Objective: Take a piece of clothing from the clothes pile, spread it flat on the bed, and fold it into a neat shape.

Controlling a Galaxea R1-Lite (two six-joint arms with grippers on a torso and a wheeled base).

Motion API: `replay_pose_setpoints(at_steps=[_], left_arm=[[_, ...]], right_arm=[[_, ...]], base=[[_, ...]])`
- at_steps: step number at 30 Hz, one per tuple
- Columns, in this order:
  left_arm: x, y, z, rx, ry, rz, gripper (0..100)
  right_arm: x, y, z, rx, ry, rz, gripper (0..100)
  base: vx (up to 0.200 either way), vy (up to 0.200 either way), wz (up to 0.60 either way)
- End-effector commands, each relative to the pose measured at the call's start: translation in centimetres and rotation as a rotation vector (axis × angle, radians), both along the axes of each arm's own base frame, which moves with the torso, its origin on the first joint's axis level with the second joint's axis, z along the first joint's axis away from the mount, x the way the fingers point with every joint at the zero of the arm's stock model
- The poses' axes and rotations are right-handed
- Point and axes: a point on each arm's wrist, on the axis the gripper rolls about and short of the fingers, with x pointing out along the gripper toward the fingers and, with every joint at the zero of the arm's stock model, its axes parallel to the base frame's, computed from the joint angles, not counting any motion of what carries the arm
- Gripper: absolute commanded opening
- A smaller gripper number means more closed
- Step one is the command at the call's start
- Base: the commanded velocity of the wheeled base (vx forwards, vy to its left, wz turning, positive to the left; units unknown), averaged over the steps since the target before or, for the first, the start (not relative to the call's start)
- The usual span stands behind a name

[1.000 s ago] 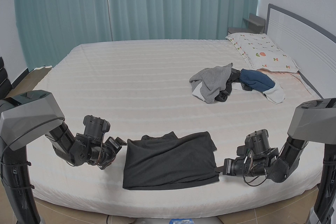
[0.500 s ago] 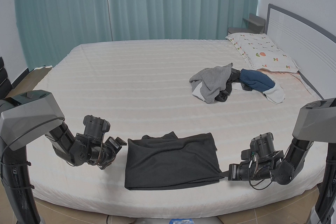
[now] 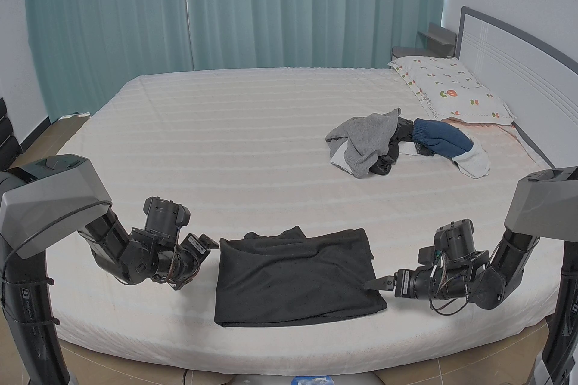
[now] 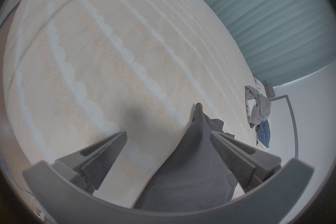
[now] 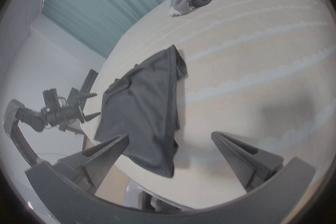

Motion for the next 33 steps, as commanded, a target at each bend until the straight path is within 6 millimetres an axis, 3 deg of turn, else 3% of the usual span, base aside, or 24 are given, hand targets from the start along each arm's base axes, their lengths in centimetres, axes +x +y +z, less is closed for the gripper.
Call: replay_pose_setpoints(at_steps=[1,5,7,8,17,25,26,33], left_arm=[[1.5,-1.0,0.1,-0.008,-0.038,-0.015,100],[3.0,-1.8,-0.1,-0.007,-0.067,-0.029,100],[3.0,-1.8,-0.1,-0.007,-0.067,-0.029,100],[4.0,-3.0,-0.5,0.015,-0.086,-0.055,100],[5.0,-4.1,-1.0,0.053,-0.112,-0.065,100],[5.2,-4.2,-1.0,0.051,-0.119,-0.064,100],[5.2,-4.3,-1.0,0.051,-0.119,-0.066,0],[5.3,-4.3,-1.1,0.053,-0.121,-0.063,0]], right_arm=[[3.4,1.0,1.8,0.112,-0.050,-0.087,100],[5.6,1.6,1.5,0.136,-0.067,-0.103,100],[5.6,1.6,1.5,0.136,-0.067,-0.103,100],[7.0,2.2,0.3,0.134,-0.060,-0.108,100],[10.8,2.9,-1.2,0.109,-0.100,-0.168,100],[11.9,3.3,-1.1,0.115,-0.107,-0.168,100],[11.9,3.4,-1.1,0.115,-0.108,-0.166,0],[12.1,3.0,-1.1,0.116,-0.111,-0.177,0]], base=[[0.000,0.000,0.00],[0.000,0.000,0.00],[0.000,0.000,0.00],[0.000,0.000,0.00],[0.000,0.000,0.00],[0.000,0.000,0.00],[0.000,0.000,0.00],[0.000,0.000,0.00]])
